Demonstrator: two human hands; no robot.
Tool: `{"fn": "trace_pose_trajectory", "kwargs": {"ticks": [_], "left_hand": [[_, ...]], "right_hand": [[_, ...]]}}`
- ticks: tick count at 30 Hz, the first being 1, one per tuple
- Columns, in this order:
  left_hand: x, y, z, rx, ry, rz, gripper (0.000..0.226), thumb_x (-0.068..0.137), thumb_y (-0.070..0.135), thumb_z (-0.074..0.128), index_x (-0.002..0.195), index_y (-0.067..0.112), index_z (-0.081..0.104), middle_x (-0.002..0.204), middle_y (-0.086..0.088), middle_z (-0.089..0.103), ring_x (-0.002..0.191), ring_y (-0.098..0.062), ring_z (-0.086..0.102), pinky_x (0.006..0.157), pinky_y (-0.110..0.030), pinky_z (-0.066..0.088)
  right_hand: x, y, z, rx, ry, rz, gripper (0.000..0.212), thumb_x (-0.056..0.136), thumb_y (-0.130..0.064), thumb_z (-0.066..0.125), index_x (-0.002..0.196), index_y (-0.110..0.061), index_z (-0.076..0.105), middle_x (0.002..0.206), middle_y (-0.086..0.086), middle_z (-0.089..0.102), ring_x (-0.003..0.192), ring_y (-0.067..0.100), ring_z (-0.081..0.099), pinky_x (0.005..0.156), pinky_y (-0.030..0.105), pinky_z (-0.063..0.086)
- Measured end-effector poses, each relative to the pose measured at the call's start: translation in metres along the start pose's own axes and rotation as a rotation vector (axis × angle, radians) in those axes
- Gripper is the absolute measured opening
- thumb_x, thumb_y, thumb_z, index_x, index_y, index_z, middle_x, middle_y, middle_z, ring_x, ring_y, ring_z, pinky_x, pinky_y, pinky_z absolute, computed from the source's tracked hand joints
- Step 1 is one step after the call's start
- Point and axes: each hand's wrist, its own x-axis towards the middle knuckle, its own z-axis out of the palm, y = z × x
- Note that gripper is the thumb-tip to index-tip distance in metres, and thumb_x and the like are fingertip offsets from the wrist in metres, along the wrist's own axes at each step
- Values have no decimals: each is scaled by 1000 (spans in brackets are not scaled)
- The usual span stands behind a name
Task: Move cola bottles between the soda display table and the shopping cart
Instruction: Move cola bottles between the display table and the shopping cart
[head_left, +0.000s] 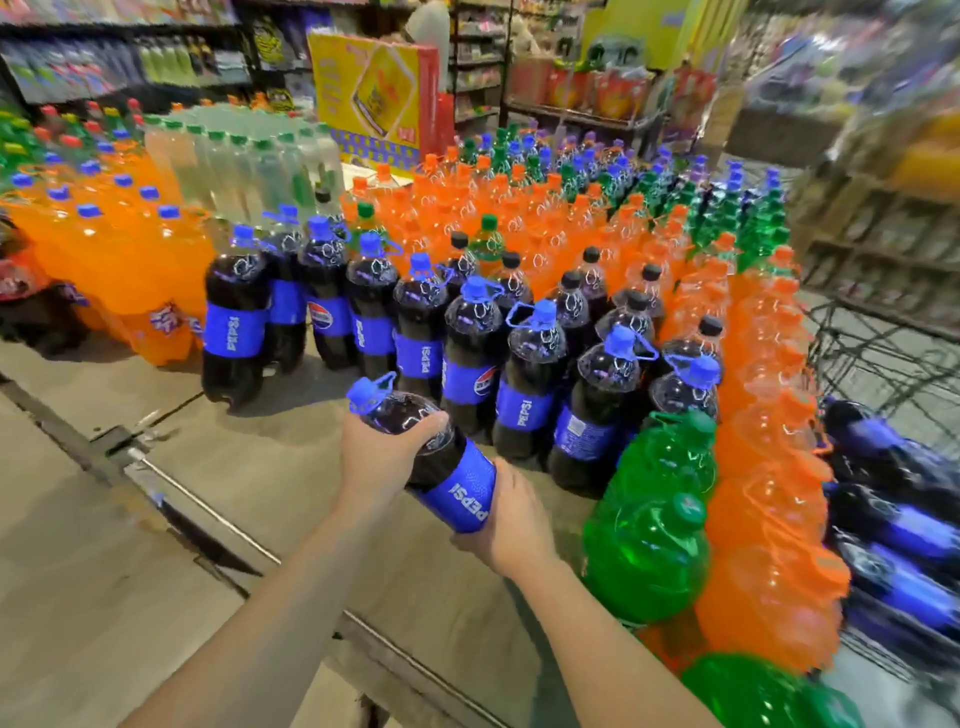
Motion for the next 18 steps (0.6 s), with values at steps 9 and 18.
{"fn": "trace_pose_trajectory", "kwargs": {"ticks": [9,18], "left_hand": [[64,-6,74,135,-340,-2,88,62,39,101,131,8,56,125,-6,68,114,-21,68,104,-45,55],[69,-8,101,230,-601,168,71,71,16,98,118,20,44,121,-1,54,103,-2,60,87,-7,41]], "right_hand": [[41,22,3,-30,171,361,115,53,-46,92,151,-25,35,144,-4,46,133,22,45,104,42,47],[55,22,18,75,313,605,92,60,-61,79,139,-34,41,128,-5,43,117,25,51,87,44,54]]}}
